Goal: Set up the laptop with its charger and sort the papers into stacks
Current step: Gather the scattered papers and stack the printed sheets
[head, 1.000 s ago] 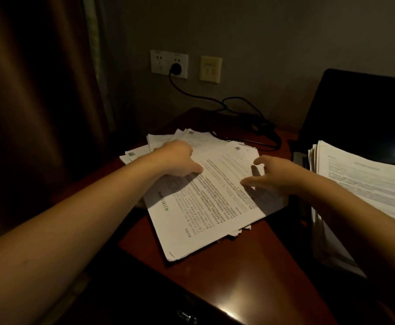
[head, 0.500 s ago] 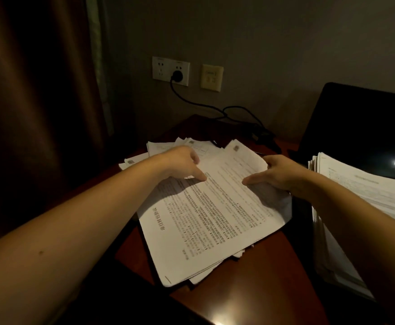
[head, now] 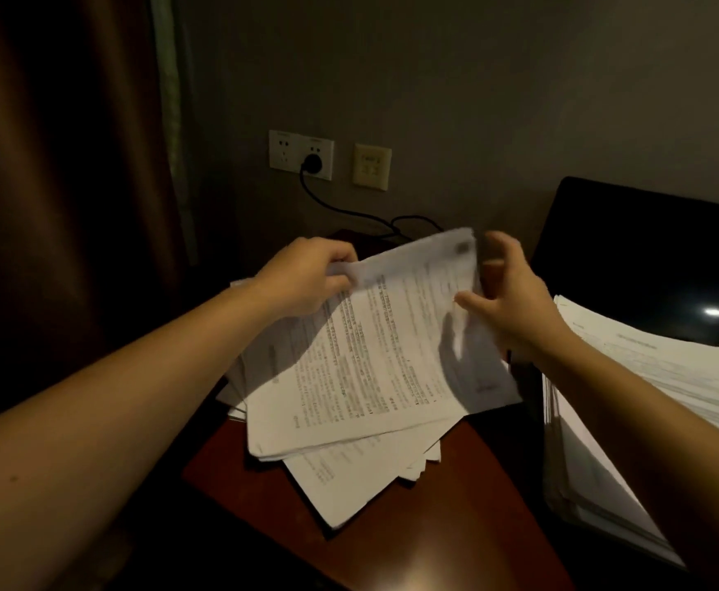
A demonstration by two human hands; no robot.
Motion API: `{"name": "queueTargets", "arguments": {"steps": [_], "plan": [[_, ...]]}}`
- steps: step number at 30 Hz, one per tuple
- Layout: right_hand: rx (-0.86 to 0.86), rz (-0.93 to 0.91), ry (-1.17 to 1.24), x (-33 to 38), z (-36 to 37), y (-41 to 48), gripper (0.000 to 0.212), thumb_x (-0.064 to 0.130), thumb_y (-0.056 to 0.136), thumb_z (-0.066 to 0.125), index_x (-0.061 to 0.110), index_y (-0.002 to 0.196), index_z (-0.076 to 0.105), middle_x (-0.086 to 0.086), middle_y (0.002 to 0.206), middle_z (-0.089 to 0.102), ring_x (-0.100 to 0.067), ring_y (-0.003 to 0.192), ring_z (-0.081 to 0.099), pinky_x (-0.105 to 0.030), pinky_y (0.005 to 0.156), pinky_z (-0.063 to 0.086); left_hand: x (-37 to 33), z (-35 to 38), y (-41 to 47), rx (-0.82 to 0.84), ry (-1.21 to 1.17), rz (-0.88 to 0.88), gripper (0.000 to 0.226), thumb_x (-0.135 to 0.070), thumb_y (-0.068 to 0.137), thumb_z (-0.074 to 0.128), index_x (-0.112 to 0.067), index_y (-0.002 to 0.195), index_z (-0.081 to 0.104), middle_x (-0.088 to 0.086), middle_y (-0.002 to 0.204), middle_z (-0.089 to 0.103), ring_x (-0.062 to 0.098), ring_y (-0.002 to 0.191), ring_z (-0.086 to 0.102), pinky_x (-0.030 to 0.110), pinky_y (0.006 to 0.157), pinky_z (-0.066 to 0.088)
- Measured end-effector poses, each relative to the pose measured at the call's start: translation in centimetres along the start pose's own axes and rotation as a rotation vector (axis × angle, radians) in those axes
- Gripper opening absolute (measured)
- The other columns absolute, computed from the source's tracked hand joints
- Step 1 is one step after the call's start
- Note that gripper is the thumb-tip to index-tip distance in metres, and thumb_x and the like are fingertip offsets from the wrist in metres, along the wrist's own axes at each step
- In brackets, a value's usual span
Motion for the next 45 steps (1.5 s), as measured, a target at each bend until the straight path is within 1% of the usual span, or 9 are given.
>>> {"name": "queueTargets", "arguments": {"steps": [3,6,8,11,14,17,22,26,45], "plan": [[-0.036,-0.357,-0.566,3.4,-0.7,-0.1,0.083,0.038,0.084,0.075,0.034,0.152,0.027,-0.002,0.152,0.04,-0.026,0.141,0.035,-0.053,0.115,0.031,-4.2,-1.6,-0.2,-0.106,0.393,0.31,0.008,-0.034,0.099,0.059,-0.036,0.105,0.064,-0.012,0.101,0.062,0.018,0.107,0.054,0.037,0.094,0.037],[0.075,-0.487,-0.674,6.4,-0.6,-0.6,0.023,0.036,0.097,0.058,0.03,0.119,0.059,0.003,0.106,0.065,-0.019,0.099,0.06,-0.043,0.097,0.05,-7.3,-2.2,-0.9,-0.316,0.466,0.605,0.014,-0.03,0.095,0.062,-0.029,0.108,0.068,-0.006,0.11,0.069,0.024,0.117,0.052,0.045,0.103,0.028],[0.058,-0.45,-0.568,6.8,-1.1,-0.5,0.011,0.032,0.1,0.052,0.029,0.1,0.062,0.008,0.085,0.065,-0.011,0.069,0.06,-0.029,0.063,0.054,-7.4,-2.4,-1.2,-0.534,0.445,0.568,0.034,-0.029,0.089,0.068,-0.027,0.123,0.064,0.003,0.13,0.062,0.03,0.134,0.043,0.059,0.114,0.02],[0.016,-0.265,-0.145,5.7,-2.4,-0.2,0.011,0.026,0.099,0.056,0.029,0.096,0.066,0.012,0.086,0.068,-0.006,0.072,0.066,-0.017,0.057,0.05,-5.2,-2.6,-1.9,-0.699,0.26,0.248,0.081,-0.039,0.087,0.068,-0.031,0.156,0.026,0.01,0.164,0.021,0.032,0.153,0.01,0.061,0.121,0.006],[0.0,-0.099,0.304,4.2,-3.0,-0.6,0.01,0.026,0.099,0.059,0.027,0.095,0.068,0.009,0.084,0.073,-0.01,0.075,0.071,-0.024,0.064,0.057,-2.6,-1.8,-2.7,-0.588,-0.254,-0.065,0.087,-0.042,0.095,0.063,-0.035,0.16,0.005,0.002,0.167,0.008,0.031,0.151,0.016,0.056,0.119,0.023],[-0.004,-0.017,0.552,3.5,-2.8,-1.3,0.015,0.029,0.101,0.053,0.022,0.105,0.065,0.006,0.09,0.075,-0.013,0.085,0.073,-0.033,0.069,0.061,-1.6,-0.1,-2.7,-0.328,-0.964,-0.269,0.065,-0.037,0.101,0.057,-0.029,0.157,0.026,-0.004,0.134,0.059,0.022,0.128,0.057,0.037,0.088,0.056],[0.063,0.038,0.727,2.6,-1.3,-2.1,0.023,0.035,0.101,0.052,0.021,0.116,0.062,0.001,0.105,0.07,-0.018,0.096,0.068,-0.027,0.064,0.058,-1.9,-1.1,-2.6,-0.39,-0.874,-0.09,0.013,-0.03,0.103,0.053,-0.032,0.116,0.052,-0.006,0.113,0.066,0.011,0.102,0.067,0.036,0.082,0.06],[-0.009,0.059,0.77,1.6,-0.2,-2.5,0.039,0.024,0.092,0.067,0.024,0.128,0.052,0.005,0.118,0.067,-0.017,0.106,0.068,-0.043,0.08,0.062,-1.6,1.2,-3.9,-0.384,-0.937,-0.135,0.022,-0.033,0.103,0.054,-0.032,0.125,0.05,-0.008,0.11,0.065,0.01,0.099,0.066,0.031,0.077,0.057],[-0.056,0.061,0.568,-0.6,-5.3,-4.6,0.019,0.021,0.099,0.057,0.022,0.117,0.059,0.006,0.109,0.072,-0.012,0.097,0.072,-0.032,0.077,0.061,-5.3,2.8,-4.8,-0.294,-0.997,-0.102,0.014,-0.017,0.104,0.052,-0.023,0.109,0.064,-0.007,0.096,0.076,0.009,0.087,0.074,0.021,0.062,0.059]]}}
Point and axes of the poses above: each hand's wrist, its own y-axis towards the middle knuckle, its own z-axis out of the palm, x = y × z, the point moved 5 cm from there along y, towards the middle knuckle
